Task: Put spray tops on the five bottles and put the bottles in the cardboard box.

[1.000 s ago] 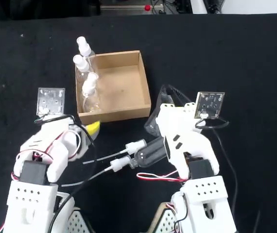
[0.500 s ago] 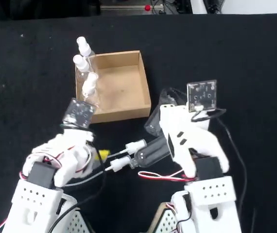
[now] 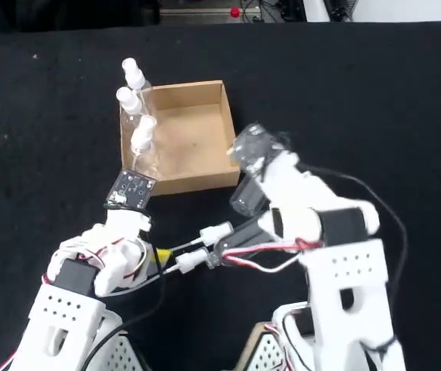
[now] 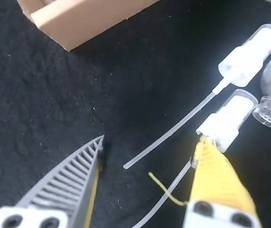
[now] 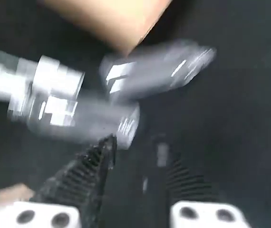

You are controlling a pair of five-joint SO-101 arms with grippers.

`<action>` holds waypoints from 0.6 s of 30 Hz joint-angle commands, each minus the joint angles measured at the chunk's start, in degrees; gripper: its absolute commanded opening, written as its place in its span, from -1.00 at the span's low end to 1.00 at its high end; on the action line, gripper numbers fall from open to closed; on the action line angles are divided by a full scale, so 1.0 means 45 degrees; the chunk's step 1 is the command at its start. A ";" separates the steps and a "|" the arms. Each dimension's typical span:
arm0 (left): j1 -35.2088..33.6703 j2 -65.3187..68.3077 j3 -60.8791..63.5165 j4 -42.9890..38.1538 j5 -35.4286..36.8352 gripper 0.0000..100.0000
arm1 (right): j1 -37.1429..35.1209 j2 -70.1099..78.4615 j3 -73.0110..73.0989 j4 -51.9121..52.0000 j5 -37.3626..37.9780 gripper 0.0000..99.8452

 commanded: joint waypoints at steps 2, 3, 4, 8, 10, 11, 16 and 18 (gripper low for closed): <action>-0.0166 -0.0156 -0.0147 -0.0274 -0.0039 -0.46 | 0.0234 0.1084 -0.1006 0.0899 0.3243 -0.28; -0.0244 -0.0156 -0.0147 -0.0274 -0.0039 -0.46 | 0.0234 0.1221 -0.0987 0.0918 0.3712 -0.28; -0.0400 -0.0156 -0.0166 -0.0274 -0.0039 -0.46 | 0.0234 0.1377 -0.0928 0.0918 0.4181 -0.29; -0.1182 -0.0156 -0.0440 -0.0274 0.0039 -0.46 | 0.0020 0.2061 -0.0049 0.0918 0.6330 -0.42; -0.1338 -0.0156 -0.0498 -0.0274 0.0039 -0.46 | -0.0254 0.2589 0.0654 0.0801 0.7170 -0.46; -0.1358 -0.0156 -0.0498 -0.0274 0.0039 -0.46 | -0.0449 0.2862 0.0947 0.0586 0.7424 -0.45; -0.1397 -0.0156 -0.0479 -0.0293 0.0039 -0.46 | -0.0801 0.4523 0.1260 -0.0840 0.7541 -0.45; -0.1397 -0.0156 -0.0440 -0.0313 0.0039 -0.46 | -0.0801 0.5050 0.1260 -0.1133 0.8029 -0.45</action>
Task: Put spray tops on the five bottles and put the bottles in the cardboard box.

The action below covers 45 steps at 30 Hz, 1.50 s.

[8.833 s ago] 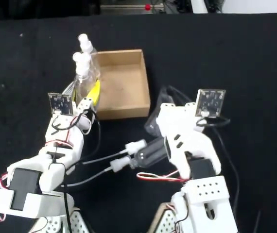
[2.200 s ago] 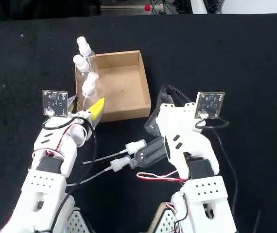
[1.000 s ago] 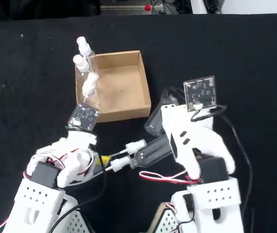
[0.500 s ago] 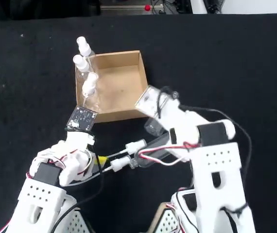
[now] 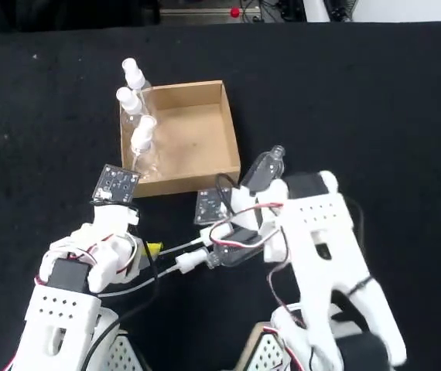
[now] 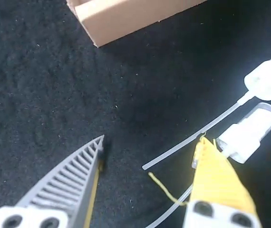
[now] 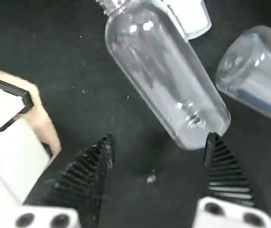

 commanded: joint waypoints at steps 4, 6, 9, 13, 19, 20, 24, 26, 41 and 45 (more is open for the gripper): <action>-0.0147 -0.0156 -0.0420 -0.0293 -0.0020 -0.46 | -0.0274 0.1514 -0.0010 -0.0664 0.1231 -0.45; -0.0147 -0.0156 -0.0420 -0.0313 -0.0039 -0.46 | -0.0274 0.1846 -0.0010 -0.0684 0.1250 -0.45; -0.0147 -0.0156 -0.0420 -0.0313 -0.0059 -0.46 | -0.0274 0.2295 0.0010 -0.1055 0.1211 -0.45; -0.0147 -0.0156 -0.0400 -0.0274 -0.0059 -0.46 | -0.0176 0.2374 -0.0205 -0.1289 0.1172 -0.45; -0.0147 -0.0156 -0.0479 -0.0254 -0.0059 -0.46 | -0.0996 0.1455 -0.0342 -0.0313 0.0293 -0.43; -0.0147 -0.0156 -0.0479 -0.0234 -0.0059 -0.46 | -0.1231 0.1260 -0.0342 -0.0176 -0.0117 -0.39; -0.0166 -0.0176 -0.0498 -0.0176 0.0020 -0.46 | -0.2305 0.0537 -0.0225 -0.0156 -0.1368 -0.27; -0.0166 -0.0176 -0.0498 -0.0137 0.0020 -0.46 | -0.2891 0.0283 0.0088 -0.0156 -0.1485 -0.27; -0.0166 -0.0176 -0.0498 -0.0234 0.0020 -0.46 | -0.3751 0.0088 0.2960 -0.2071 -0.1407 -0.37; -0.0166 -0.0176 -0.0498 -0.0215 0.0020 -0.46 | -0.3712 0.0088 0.3819 -0.2774 -0.1426 -0.54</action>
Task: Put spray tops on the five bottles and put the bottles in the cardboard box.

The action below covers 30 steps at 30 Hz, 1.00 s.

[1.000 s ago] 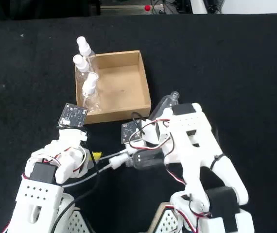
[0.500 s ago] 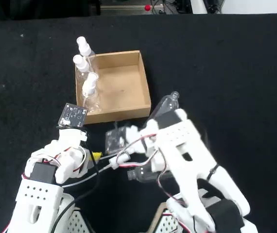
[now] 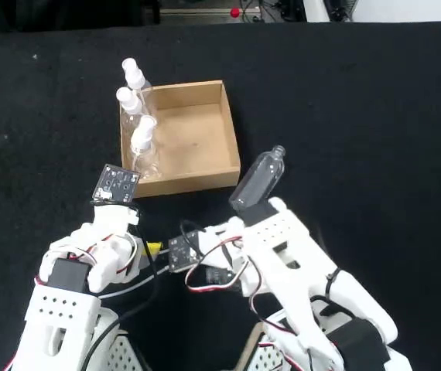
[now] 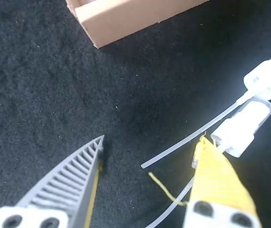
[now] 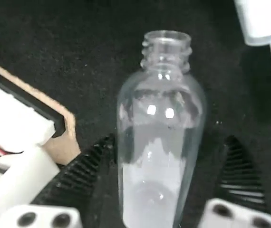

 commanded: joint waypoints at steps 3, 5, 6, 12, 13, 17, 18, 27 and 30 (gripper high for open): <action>-0.0147 -0.0176 -0.0498 -0.0176 0.0059 -0.46 | 0.0469 -0.0596 0.0420 -0.0488 -0.0156 -0.70; -0.0147 -0.0176 -0.0498 -0.0176 0.0059 -0.46 | 0.1446 -0.0596 0.0107 -0.0469 -0.0156 -0.81; -0.0147 -0.0176 -0.0498 -0.0176 0.0059 -0.46 | 0.2090 -0.0596 -0.0166 -0.0430 -0.0156 -0.85; -0.0147 -0.0176 -0.0498 -0.0195 0.0039 -0.46 | 0.7111 -0.0596 -0.2178 0.0703 -0.0176 -0.85; -0.0147 -0.0176 -0.0498 -0.0195 0.0020 -0.46 | 0.7951 -0.0596 -0.2628 0.0977 -0.0293 -0.85; -0.0147 -0.0176 -0.0498 -0.0215 0.0000 -0.46 | 1.1370 -0.0459 -0.4249 0.1133 -0.1680 -0.85; -0.0147 -0.0176 -0.0498 -0.0215 0.0000 -0.46 | 1.2171 -0.0361 -0.4347 0.0762 -0.1954 -0.85; -0.0147 -0.0176 -0.0498 -0.0195 0.0039 -0.46 | 1.6000 0.3390 -0.4933 -0.3184 -0.5138 -0.83; -0.0147 -0.0176 -0.0498 -0.0195 0.0039 -0.46 | 1.6000 0.4308 -0.6046 -0.1915 -0.5587 -0.64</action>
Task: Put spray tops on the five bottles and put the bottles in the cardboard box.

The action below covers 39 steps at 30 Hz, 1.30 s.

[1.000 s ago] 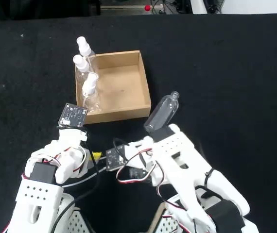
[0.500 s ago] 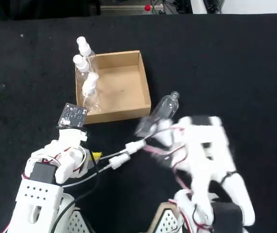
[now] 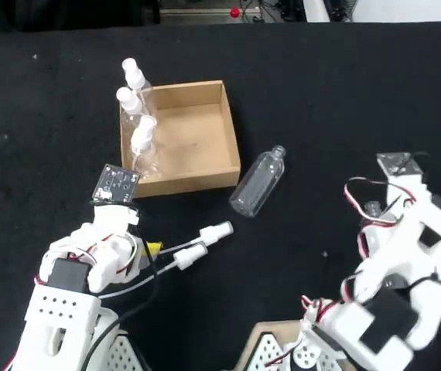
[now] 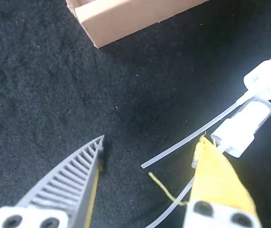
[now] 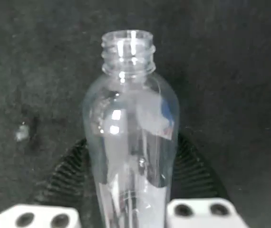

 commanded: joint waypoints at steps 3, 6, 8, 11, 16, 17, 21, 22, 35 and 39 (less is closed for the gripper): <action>-0.0147 -0.0176 -0.0498 -0.0176 0.0039 -0.46 | 0.0098 0.1065 -0.2686 0.2129 -0.0488 -0.44; -0.0147 -0.0176 -0.0498 -0.0156 0.0039 -0.46 | -0.0293 0.1612 -0.3858 0.2930 -0.0508 -0.41; -0.0147 -0.0176 -0.0498 -0.0156 0.0039 -0.46 | -0.0469 0.1924 -0.4523 0.3184 -0.0860 -0.41; -0.0147 -0.0176 -0.0498 -0.0156 0.0020 -0.46 | -0.0723 0.2354 -0.5206 0.3223 -0.1328 -0.40; -0.0147 -0.0176 -0.0498 -0.0137 0.0000 -0.46 | -0.1035 0.3077 -0.5206 0.2481 -0.1328 -0.40; -0.0147 -0.0176 -0.0498 -0.0137 0.0000 -0.46 | -0.1016 0.3233 -0.5226 0.2188 -0.1328 -0.40; -0.0147 -0.0176 -0.0498 -0.0137 0.0000 -0.46 | -0.0821 0.3839 -0.5245 0.1621 -0.0977 -0.40; -0.0147 -0.0176 -0.0498 -0.0137 0.0000 -0.46 | -0.0781 0.3956 -0.5265 0.1621 -0.0762 -0.40; -0.0147 -0.0176 -0.0498 -0.0137 -0.0020 -0.46 | -0.0254 0.4777 -0.5206 0.1543 0.1114 -0.98; -0.0127 -0.0176 -0.0498 -0.0137 -0.0020 -0.46 | -0.0527 0.4464 -0.5460 0.1661 0.1074 -0.98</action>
